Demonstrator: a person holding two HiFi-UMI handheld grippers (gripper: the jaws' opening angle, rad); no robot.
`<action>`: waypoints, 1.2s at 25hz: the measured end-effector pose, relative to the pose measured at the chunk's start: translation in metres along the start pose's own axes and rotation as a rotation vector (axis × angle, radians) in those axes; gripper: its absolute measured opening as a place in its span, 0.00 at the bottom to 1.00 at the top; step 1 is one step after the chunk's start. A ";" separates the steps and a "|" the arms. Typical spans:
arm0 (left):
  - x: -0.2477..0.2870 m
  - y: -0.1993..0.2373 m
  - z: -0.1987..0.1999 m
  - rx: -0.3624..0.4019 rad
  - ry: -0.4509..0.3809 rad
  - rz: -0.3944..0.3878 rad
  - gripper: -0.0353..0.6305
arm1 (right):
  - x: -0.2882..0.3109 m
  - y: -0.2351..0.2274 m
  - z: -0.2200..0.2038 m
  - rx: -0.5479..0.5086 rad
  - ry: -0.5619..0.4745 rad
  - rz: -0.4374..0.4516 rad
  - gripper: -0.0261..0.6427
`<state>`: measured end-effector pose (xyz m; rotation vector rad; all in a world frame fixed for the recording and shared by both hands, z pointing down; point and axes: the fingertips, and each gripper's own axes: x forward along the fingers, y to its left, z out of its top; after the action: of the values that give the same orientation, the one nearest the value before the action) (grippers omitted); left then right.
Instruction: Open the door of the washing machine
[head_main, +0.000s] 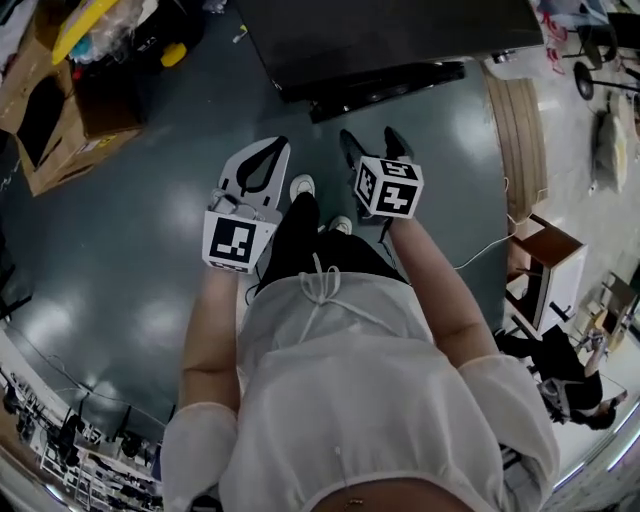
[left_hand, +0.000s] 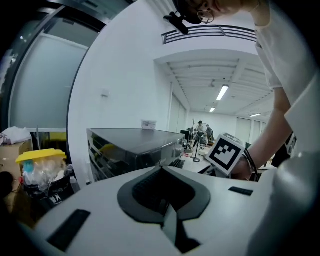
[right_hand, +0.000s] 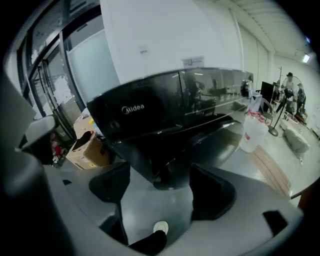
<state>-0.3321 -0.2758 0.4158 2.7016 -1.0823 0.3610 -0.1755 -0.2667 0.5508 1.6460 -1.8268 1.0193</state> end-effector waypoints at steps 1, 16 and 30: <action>0.003 0.005 -0.010 -0.006 0.023 -0.009 0.09 | 0.011 0.000 -0.004 0.014 0.021 -0.010 0.58; 0.014 0.067 -0.096 -0.129 0.126 0.031 0.09 | 0.130 -0.011 -0.054 0.284 0.168 -0.210 0.47; 0.018 0.079 -0.106 -0.149 0.078 0.039 0.09 | 0.147 -0.013 -0.063 0.332 0.208 -0.250 0.34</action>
<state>-0.3904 -0.3140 0.5297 2.5177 -1.0959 0.3732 -0.1957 -0.3093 0.7040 1.8212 -1.3316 1.3750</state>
